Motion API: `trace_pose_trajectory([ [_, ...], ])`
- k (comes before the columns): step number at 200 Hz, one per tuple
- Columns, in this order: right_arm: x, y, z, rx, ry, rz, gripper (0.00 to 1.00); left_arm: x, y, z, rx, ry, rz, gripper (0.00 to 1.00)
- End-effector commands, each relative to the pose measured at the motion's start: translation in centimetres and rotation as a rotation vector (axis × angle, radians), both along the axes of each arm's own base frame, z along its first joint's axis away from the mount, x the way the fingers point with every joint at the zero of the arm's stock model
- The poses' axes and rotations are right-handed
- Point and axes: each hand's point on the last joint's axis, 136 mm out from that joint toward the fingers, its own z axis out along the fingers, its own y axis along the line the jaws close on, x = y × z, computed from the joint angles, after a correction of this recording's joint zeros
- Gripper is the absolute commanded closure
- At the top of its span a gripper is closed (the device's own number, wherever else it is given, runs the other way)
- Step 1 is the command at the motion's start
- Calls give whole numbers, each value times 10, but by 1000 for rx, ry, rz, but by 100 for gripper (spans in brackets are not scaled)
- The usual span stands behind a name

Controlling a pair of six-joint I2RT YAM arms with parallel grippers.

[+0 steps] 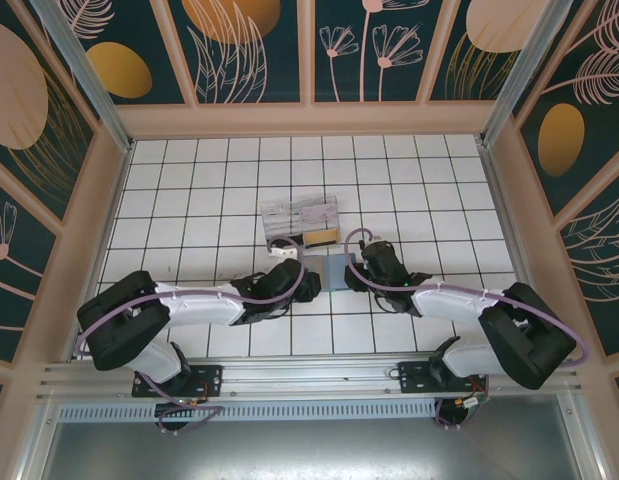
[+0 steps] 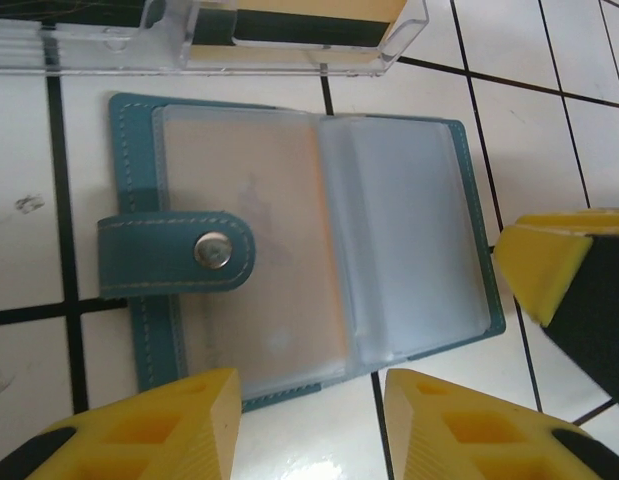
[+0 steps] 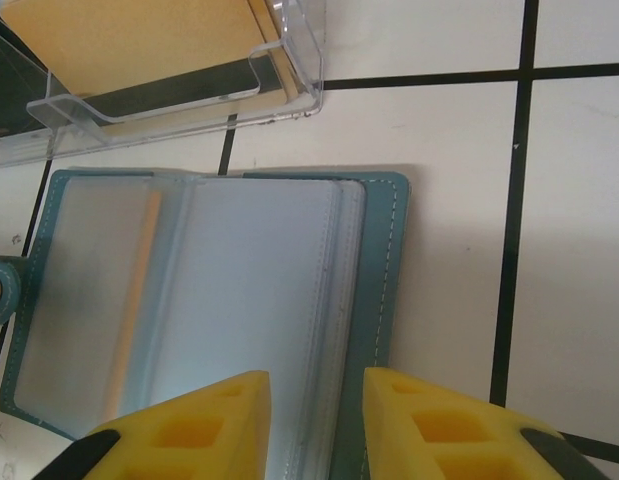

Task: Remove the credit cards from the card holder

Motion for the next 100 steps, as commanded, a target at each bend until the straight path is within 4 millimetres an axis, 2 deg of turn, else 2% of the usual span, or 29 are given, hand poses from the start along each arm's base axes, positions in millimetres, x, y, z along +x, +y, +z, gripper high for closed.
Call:
trace_pose_trajectory([
  [1,0,-1,-5,-6,0,8,68,10,0,-3,59,-24,24,59],
  [26,0,-1,-8,-13,9,10,69,16,7,-10,86,-17,67,58],
  [73,-1,0,-11,-16,20,14,69,20,1,-18,94,-6,55,59],
  [100,-2,0,-11,-13,23,19,69,22,9,-22,123,-1,81,60],
])
